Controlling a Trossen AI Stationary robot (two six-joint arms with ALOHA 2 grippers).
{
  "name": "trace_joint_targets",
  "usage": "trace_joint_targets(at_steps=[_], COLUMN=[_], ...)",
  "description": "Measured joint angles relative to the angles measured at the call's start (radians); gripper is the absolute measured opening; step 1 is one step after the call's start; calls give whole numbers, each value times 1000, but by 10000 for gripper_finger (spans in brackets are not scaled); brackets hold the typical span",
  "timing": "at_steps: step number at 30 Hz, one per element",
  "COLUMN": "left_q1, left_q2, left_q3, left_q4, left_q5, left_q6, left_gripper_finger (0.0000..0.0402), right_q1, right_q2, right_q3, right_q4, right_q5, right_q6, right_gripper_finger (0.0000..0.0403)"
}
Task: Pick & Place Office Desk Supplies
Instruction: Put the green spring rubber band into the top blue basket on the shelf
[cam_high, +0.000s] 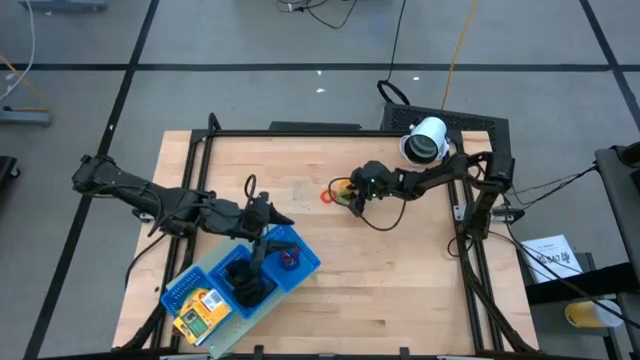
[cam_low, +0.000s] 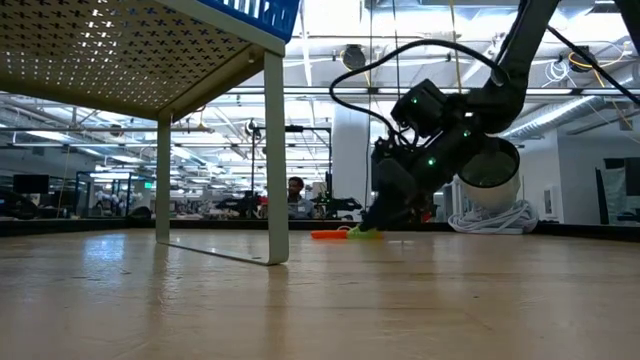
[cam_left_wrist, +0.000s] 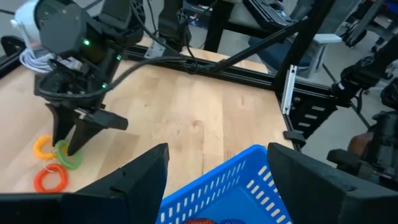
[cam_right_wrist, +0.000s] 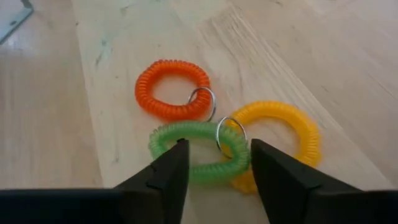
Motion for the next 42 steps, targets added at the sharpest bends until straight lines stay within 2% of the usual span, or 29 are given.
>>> trace_joint_targets(at_steps=[9, 11, 15, 21, 28, 39, 42], left_q1=[0, 0, 0, 0, 0, 0, 5], left_q2=[0, 0, 0, 0, 0, 6, 42], left_q3=[0, 0, 0, 0, 0, 0, 1], left_q4=[-4, -4, -4, -3, -3, 3, 44], left_q5=[-10, -10, -10, -11, -16, -183, -234], left_q6=[0, 0, 0, -1, -2, -10, -28], left_gripper_finger=[273, 274, 274, 273, 273, 273, 274], right_q1=[0, 0, 0, 0, 4, 117, 167], right_q2=[0, 0, 0, -9, -116, -351, -384], right_q3=[-1, -1, -2, -2, -3, -3, -3], right_q4=[5, 10, 28, 92, 96, 105, 118], right_q5=[-3, -6, -9, -101, -112, -109, -56], right_q6=[-22, -26, -25, -13, -30, -149, -186], right_gripper_finger=[33, 14, 23, 17, 17, 17, 17])
